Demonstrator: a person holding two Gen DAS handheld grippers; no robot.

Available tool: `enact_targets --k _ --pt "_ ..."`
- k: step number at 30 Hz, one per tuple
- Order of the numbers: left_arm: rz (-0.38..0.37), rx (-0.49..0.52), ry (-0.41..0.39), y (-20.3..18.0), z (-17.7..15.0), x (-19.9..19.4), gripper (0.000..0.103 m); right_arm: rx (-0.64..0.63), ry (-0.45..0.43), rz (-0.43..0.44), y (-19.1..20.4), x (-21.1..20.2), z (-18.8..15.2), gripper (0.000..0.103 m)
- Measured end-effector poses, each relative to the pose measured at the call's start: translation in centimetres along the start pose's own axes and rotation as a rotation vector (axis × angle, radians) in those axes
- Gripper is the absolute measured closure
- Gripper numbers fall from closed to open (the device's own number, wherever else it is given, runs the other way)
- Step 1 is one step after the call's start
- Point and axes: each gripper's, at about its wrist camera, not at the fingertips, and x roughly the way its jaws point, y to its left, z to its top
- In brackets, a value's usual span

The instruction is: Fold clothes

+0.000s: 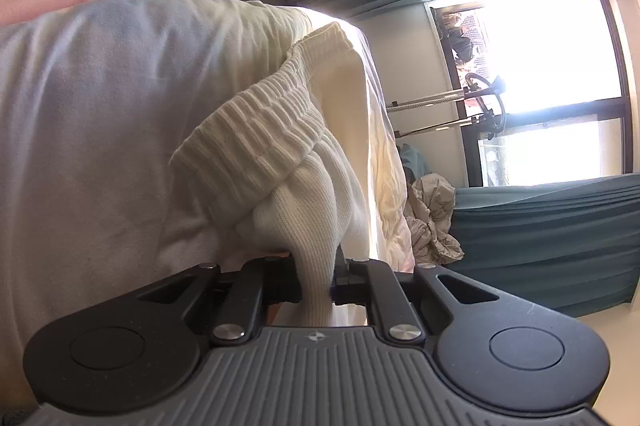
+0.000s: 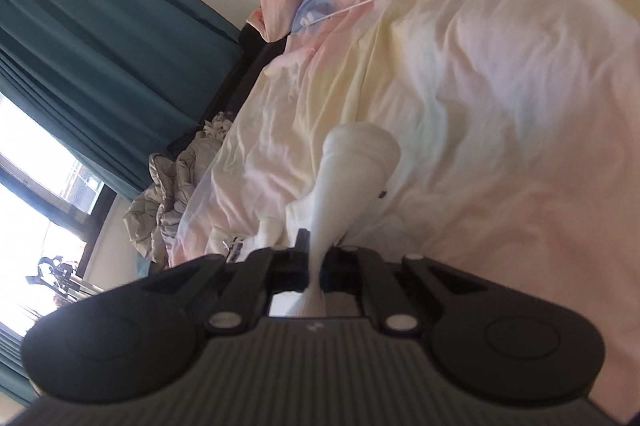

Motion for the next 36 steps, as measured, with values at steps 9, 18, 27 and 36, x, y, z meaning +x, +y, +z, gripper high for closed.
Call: enact_targets --k 9,18,27,36 --pt "-0.034 0.036 -0.030 -4.4 3.3 1.8 0.091 -0.088 -0.033 0.058 6.4 1.2 1.7 0.100" --pt "0.030 0.137 -0.072 -12.1 9.8 15.5 0.091 -0.188 -0.068 0.093 17.3 12.3 0.9 0.100" --pt "0.167 0.217 -0.078 -14.7 13.5 28.6 0.090 -0.333 0.022 0.003 20.7 28.4 -3.4 0.100" --pt "0.252 0.269 -0.068 -14.1 14.1 34.7 0.086 -0.453 0.126 -0.049 18.8 36.3 -7.0 0.097"
